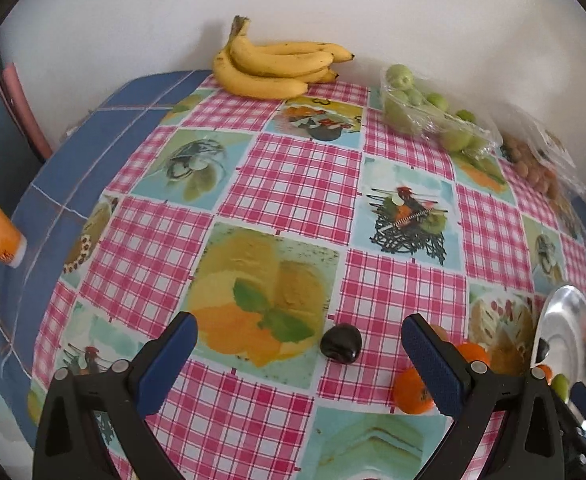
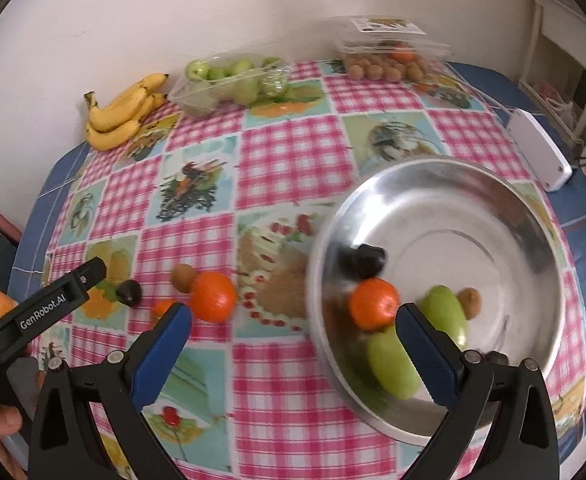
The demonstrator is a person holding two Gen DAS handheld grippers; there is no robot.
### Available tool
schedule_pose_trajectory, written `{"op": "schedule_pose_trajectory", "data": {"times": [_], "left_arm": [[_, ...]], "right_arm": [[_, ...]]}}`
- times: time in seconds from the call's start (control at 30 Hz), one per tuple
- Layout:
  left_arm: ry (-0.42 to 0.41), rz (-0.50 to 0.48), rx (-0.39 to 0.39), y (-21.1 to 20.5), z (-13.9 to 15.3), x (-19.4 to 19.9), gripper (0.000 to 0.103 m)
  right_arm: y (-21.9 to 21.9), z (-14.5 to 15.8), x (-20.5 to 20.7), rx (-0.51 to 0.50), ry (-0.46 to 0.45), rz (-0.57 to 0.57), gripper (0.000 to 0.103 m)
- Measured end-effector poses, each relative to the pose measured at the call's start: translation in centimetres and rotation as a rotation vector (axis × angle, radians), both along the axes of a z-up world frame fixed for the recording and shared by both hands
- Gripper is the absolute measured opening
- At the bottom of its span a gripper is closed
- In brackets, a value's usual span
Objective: Organize fruits
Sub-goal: 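Move both tools back toward the loose fruits beside the bowl, then grasp an orange with the right tool while the left tool grasps a dark plum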
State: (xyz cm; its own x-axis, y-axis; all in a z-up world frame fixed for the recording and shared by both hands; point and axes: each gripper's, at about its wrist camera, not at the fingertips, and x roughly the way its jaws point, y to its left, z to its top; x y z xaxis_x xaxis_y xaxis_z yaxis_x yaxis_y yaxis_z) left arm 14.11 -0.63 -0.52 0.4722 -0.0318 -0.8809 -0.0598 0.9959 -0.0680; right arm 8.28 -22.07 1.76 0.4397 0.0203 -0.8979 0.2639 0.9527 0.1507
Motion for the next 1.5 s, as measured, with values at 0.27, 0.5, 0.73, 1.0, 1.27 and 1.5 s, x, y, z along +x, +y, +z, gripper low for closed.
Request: {"op": "schedule_pose_trajectory", "data": {"times": [0.27, 0.5, 0.73, 1.0, 1.27, 1.5], "left_arm": [[0.033, 0.01, -0.038, 1.2, -0.5, 0.6, 0.103], [0.038, -0.024, -0.056, 0.8, -1.6, 0.7, 0.103], [0.058, -0.043, -0.101, 0.7, -2.9, 1.0, 0.103], [0.108, -0.068, -0.108, 0.1, -4.3, 1.1, 0.102], [0.136, -0.093, -0.177, -0.4, -5.0, 1.1, 0.085], [0.134, -0.108, -0.195, -0.9, -5.3, 1.2, 0.06]], "right_arm": [[2.4, -0.3, 2.2, 0.044, 0.005, 0.039, 0.102], [3.3, -0.6, 3.6, 0.049, 0.001, 0.048, 0.102], [3.2, -2.6, 4.0, 0.063, 0.048, 0.04, 0.084], [3.7, -3.7, 4.3, 0.086, 0.075, 0.058, 0.066], [4.1, -4.7, 4.3, 0.109, 0.094, 0.064, 0.056], [4.3, -4.5, 4.2, 0.142, 0.075, 0.073, 0.04]]}}
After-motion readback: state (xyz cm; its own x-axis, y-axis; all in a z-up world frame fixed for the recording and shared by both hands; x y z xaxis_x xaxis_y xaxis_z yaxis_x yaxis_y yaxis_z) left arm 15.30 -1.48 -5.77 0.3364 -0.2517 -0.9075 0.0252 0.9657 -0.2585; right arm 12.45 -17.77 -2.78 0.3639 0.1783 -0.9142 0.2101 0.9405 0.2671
